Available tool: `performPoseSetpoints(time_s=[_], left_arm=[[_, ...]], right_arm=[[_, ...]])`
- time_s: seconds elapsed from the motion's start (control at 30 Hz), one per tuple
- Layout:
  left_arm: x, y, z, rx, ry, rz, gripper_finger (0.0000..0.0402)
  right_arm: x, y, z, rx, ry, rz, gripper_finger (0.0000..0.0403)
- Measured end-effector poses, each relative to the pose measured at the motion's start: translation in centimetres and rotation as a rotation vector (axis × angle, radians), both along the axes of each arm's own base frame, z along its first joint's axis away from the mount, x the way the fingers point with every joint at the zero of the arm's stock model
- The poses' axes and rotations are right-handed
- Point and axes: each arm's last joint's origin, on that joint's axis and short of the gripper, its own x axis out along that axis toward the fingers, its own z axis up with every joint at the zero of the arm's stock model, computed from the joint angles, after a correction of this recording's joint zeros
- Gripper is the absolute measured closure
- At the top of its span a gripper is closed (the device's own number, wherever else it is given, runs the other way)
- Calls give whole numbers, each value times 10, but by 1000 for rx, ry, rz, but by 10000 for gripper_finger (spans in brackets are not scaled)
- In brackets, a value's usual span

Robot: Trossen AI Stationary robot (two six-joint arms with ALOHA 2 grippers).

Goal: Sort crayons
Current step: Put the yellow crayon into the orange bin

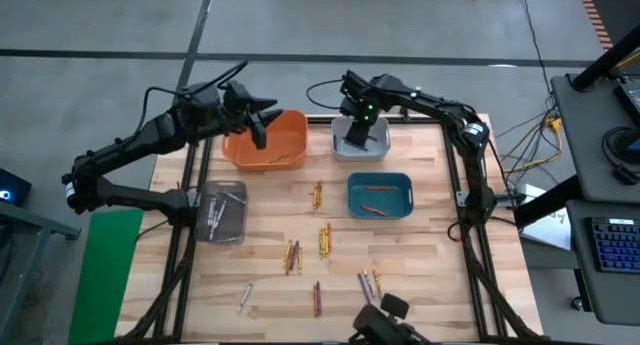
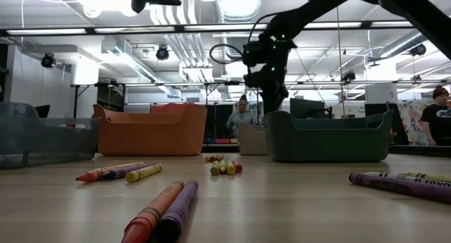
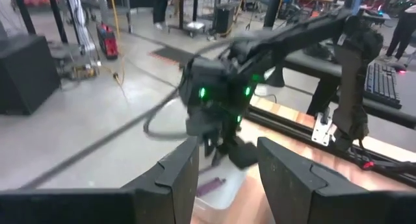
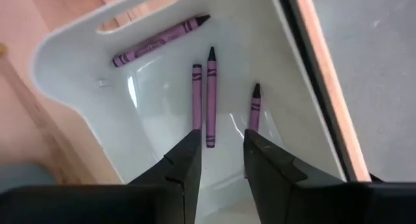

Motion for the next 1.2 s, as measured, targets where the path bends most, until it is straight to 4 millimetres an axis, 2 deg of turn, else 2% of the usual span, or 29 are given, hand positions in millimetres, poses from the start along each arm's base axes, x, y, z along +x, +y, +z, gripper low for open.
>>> performPoseSetpoints(time_s=[0.3,0.53,0.83,1.03,1.2], left_arm=[[-3,-3,-14,-188,61,33,263],[5,-20,-25,-350,109,6,263],[26,-57,-51,-577,257,-35,263],[32,-92,-70,-774,379,4,263],[37,-119,-82,-857,455,17,263]], right_arm=[[-16,19,54,56,-192,-135,298],[-24,47,93,88,-317,-181,307],[-25,99,128,98,-399,-118,316],[-25,137,138,133,-374,-47,313],[-25,168,143,160,-362,15,319]])
